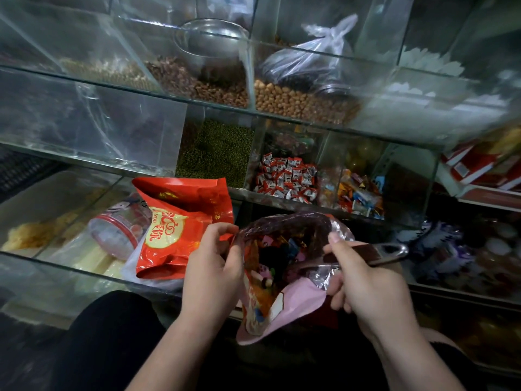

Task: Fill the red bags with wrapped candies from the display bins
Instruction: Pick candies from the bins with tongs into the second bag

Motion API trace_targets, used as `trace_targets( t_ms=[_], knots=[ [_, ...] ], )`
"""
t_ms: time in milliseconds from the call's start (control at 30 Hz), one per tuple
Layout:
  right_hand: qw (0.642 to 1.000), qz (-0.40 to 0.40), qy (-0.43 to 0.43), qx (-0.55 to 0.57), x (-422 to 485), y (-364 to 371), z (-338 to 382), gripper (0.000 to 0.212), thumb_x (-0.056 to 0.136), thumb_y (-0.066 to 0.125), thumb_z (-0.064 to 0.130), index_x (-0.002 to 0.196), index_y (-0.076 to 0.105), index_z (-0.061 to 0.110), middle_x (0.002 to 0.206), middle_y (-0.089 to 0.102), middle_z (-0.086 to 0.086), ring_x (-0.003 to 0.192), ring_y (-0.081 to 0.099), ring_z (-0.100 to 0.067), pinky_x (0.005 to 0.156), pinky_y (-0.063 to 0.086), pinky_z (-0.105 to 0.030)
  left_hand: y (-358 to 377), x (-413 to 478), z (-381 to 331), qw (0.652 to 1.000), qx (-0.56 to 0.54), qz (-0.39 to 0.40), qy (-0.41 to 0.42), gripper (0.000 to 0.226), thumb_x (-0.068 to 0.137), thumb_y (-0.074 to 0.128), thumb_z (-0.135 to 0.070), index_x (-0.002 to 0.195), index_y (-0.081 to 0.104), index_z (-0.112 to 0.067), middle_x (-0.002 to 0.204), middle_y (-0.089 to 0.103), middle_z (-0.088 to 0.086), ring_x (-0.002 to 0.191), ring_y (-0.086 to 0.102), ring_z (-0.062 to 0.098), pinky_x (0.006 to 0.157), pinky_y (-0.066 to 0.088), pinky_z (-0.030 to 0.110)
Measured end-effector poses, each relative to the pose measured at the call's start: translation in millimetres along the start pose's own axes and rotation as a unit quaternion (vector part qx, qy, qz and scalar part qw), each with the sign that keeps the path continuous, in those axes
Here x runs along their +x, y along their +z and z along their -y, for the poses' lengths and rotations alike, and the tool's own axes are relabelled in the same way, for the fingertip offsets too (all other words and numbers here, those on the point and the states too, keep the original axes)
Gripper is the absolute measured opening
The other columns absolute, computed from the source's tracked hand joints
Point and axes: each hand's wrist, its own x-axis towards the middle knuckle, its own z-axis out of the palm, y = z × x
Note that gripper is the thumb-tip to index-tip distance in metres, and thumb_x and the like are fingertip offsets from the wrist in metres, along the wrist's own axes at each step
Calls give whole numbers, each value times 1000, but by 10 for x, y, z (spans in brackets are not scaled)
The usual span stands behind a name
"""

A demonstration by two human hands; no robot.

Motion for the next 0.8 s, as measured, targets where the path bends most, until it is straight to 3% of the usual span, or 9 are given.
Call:
trace_targets(
  t_ms=[167, 233, 367, 467, 533, 600, 667, 800],
  knots=[
    [994, 43, -79, -66, -112, 162, -12, 17, 94, 62, 50, 83, 70, 39, 48, 65, -3, 41, 62, -13, 47, 49, -22, 16, -8, -23, 1000, -4, 6, -1, 22, 95, 62, -23, 105, 56, -41, 94, 65, -28, 76, 65, -4, 53, 51, 17],
    [996, 26, -79, -44, -114, 148, -13, 21, 96, 61, 50, 82, 72, 38, 45, 64, -5, 37, 61, -15, 42, 45, -18, 2, -15, -23, 1000, -4, 6, 0, 22, 94, 62, -22, 106, 56, -40, 96, 65, -29, 79, 65, -4, 57, 54, 21],
    [998, -21, -62, -23, -107, 63, -89, 30, 99, 56, 54, 77, 72, 39, 45, 64, -5, 35, 60, -15, 41, 43, -15, -27, 10, -4, 1000, 5, -8, 5, 24, 93, 63, -23, 107, 55, -41, 85, 66, -19, 62, 63, 9, 52, 50, 34],
    [997, -32, -60, -30, -112, 28, -115, 35, 98, 52, 63, 80, 70, 39, 46, 65, -3, 36, 62, -15, 47, 47, -23, -27, 19, -43, 1000, 20, -9, 9, 24, 93, 64, -26, 109, 54, -41, 91, 64, -25, 69, 64, 5, 56, 51, 30],
    [996, -44, -70, -46, -113, -14, -80, 45, 91, 45, 78, 80, 68, 41, 45, 64, -1, 36, 61, -12, 48, 46, -20, -20, 20, -56, 999, 32, -11, 9, 24, 93, 65, -28, 110, 54, -41, 91, 64, -26, 72, 64, 0, 56, 53, 27],
    [994, -55, -79, -51, -116, -67, -29, 51, 82, 37, 84, 80, 68, 43, 43, 63, 0, 33, 59, -11, 42, 42, -11, -22, 20, -66, 999, 40, -12, -6, 26, 92, 65, -31, 112, 53, -42, 82, 66, -20, 70, 64, -1, 54, 55, 27],
    [994, -68, -85, -19, -111, -122, -2, 52, 82, 40, 84, 81, 70, 42, 44, 62, -3, 31, 58, -15, 37, 40, -13, -42, 12, -98, 998, 57, -18, -16, 26, 91, 66, -36, 111, 50, -43, 71, 64, -13, 61, 62, 2, 48, 52, 31],
    [993, -83, -61, 64, -98, -214, 12, 54, 77, 49, 83, 81, 75, 36, 42, 59, -10, 27, 51, -20, 32, 33, -16, -110, -77, -304, 989, 68, -91, 97, 17, 90, 63, -38, 101, 51, -39, 69, 55, -14, 62, 57, 5, 50, 39, 18]
  ],
)
